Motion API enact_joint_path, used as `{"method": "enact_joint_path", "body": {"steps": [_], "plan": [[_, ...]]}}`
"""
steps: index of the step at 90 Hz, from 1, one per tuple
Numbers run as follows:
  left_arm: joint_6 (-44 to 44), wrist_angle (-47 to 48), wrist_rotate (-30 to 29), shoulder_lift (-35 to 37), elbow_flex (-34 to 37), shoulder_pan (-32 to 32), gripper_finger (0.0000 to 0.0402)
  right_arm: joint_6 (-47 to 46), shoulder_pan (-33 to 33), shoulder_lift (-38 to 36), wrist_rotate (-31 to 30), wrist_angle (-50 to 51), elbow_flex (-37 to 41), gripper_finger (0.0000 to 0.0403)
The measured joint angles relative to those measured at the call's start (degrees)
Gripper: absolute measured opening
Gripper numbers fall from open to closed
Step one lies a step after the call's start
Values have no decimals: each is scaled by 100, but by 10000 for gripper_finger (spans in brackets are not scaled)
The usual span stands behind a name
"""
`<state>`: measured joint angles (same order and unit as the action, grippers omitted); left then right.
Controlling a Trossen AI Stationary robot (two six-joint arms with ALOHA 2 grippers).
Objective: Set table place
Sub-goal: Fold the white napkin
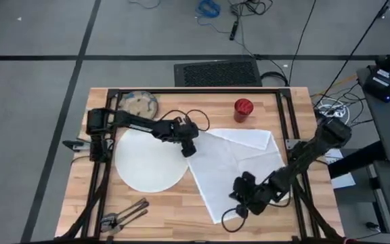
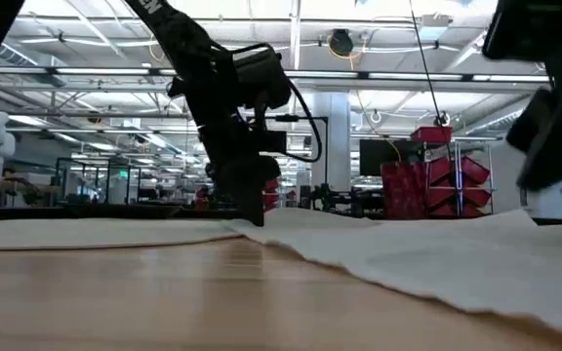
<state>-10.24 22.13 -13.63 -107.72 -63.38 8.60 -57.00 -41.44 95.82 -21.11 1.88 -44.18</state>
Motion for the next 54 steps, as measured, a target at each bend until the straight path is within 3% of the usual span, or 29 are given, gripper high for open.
{"method": "enact_joint_path", "body": {"steps": [18, 32, 45, 54], "plan": [[-199, 779, -33, 92, -22, -167, 178, -511, -66, 528, 1389, -526, -24, 0], [-265, 899, 10, 172, -16, -438, 178, -582, -148, 274, 1860, -402, 10, 0], [-159, 1162, 28, 311, -238, -573, 178, -15, -108, -710, 1085, -124, -22, 0], [21, 1033, -11, 499, -408, -575, 178, 117, -64, -1368, 152, 931, -1, 1]]}}
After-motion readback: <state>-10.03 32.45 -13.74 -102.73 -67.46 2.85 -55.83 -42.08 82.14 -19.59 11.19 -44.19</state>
